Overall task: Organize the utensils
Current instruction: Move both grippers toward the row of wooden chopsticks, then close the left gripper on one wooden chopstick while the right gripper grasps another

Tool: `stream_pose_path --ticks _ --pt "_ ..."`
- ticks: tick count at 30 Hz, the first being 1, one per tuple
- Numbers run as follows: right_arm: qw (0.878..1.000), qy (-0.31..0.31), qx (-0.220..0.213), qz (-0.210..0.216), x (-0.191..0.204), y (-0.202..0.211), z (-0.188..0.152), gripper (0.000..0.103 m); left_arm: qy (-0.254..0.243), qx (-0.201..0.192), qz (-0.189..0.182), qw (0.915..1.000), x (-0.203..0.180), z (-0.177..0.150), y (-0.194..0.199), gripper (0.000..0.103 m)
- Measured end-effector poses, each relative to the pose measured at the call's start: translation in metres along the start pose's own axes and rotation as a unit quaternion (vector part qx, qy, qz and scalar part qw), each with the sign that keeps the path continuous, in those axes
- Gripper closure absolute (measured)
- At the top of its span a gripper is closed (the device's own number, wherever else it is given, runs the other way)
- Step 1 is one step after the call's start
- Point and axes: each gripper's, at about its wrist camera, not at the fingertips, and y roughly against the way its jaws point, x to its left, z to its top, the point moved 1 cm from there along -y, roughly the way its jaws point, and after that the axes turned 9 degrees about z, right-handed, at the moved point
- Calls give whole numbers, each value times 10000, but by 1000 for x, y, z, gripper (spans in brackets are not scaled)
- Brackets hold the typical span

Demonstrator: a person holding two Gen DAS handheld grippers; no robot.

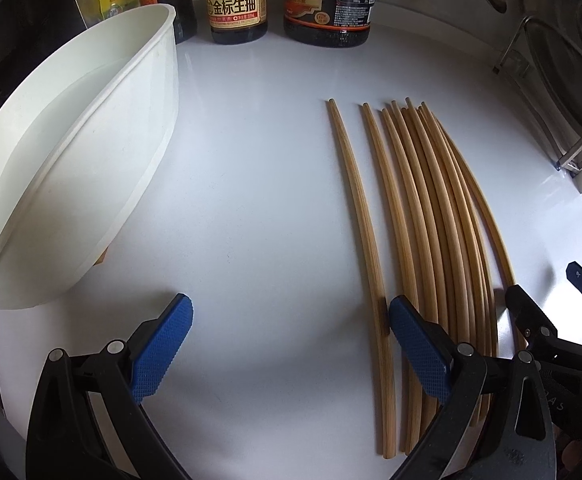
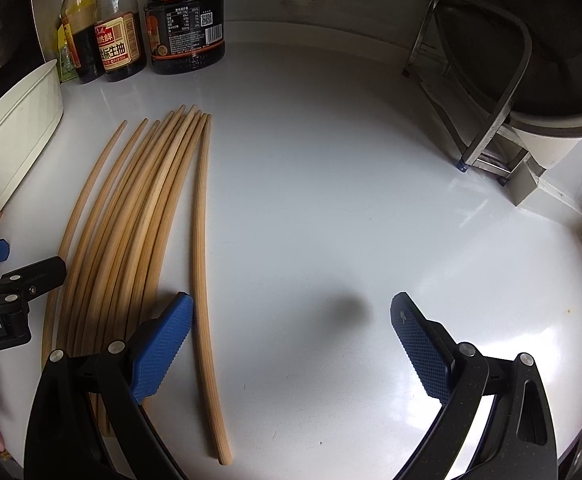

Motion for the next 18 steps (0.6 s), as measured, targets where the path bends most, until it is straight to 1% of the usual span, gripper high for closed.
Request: stream_pose_path --ticks 6,9,11,12,13,14,15,16,17,18 --pt "9998 130 -154 -41 4 -3 5 9 128 -80 118 9998 3 7 -4 5" --pt "9995 252 -175 54 8 -4 8 12 166 -134 129 9997 4 7 -4 7" --pt "9992 299 -197 147 11 -3 9 23 141 -161 110 9997 4 5 -3 8" --pt "9991 314 -207 189 13 -3 9 27 117 -186 95 9997 3 5 -2 12" --pt "9990 321 -214 234 14 -3 10 34 84 -206 80 9997 2 5 -1 13" --pt "9989 324 -218 273 16 -2 10 41 46 -229 64 9997 1 5 0 18" --pt "9988 333 -211 305 17 -2 12 44 9 -256 49 9997 0 4 2 24" --pt "9987 348 -204 324 19 -2 12 49 -20 -280 31 9996 -1 3 4 27" --pt "9985 377 -196 350 21 -2 12 56 -52 -307 13 9995 -2 3 6 34" --pt "9982 414 -188 387 22 -2 12 60 -88 -332 -16 9994 -4 2 7 41"
